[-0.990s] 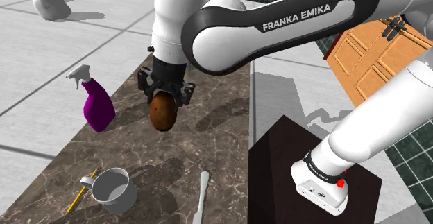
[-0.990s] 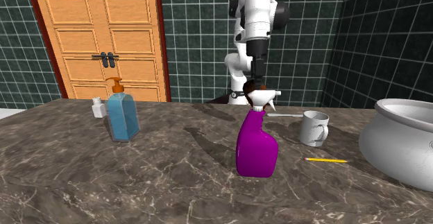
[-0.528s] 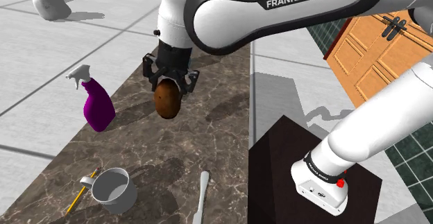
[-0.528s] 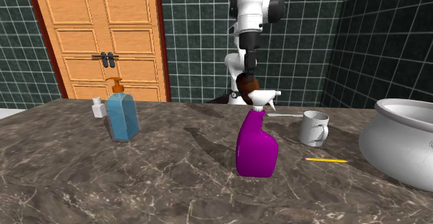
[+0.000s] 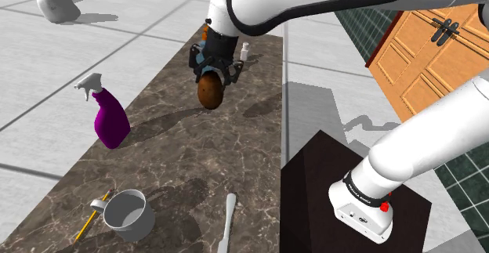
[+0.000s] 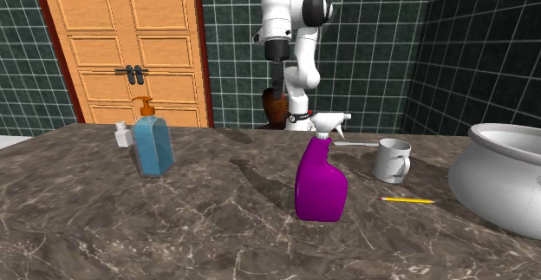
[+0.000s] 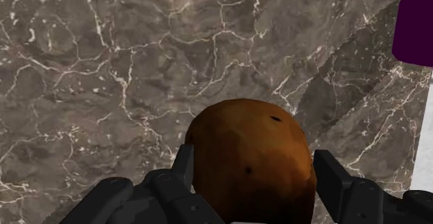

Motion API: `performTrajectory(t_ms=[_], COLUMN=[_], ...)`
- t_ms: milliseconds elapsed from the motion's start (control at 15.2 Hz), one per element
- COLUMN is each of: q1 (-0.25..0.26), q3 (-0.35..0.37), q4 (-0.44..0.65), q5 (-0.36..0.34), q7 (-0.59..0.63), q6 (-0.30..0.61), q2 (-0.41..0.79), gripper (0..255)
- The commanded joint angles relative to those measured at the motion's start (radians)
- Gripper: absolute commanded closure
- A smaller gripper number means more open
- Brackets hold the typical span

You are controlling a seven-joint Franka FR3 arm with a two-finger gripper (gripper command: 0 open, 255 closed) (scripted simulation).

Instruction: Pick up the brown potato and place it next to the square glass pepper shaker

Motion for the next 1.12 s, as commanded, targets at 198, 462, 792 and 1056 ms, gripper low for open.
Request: performTrajectory(t_ms=[198,462,792,1056], q1=[-0.049,-0.089,-0.140,-0.179], q3=[-0.071,-0.123,-0.179,-0.219], q4=[0.017,0.043,0.102,0.170], q5=[-0.004,-0.015,-0.037,-0.060], q7=[-0.118,-0.203,-0.299,-0.366], q6=[-0.017,-0.030,-0.052,-0.074], q2=[0.022,0.053,0.113,0.176], gripper=[255,255,255,255])
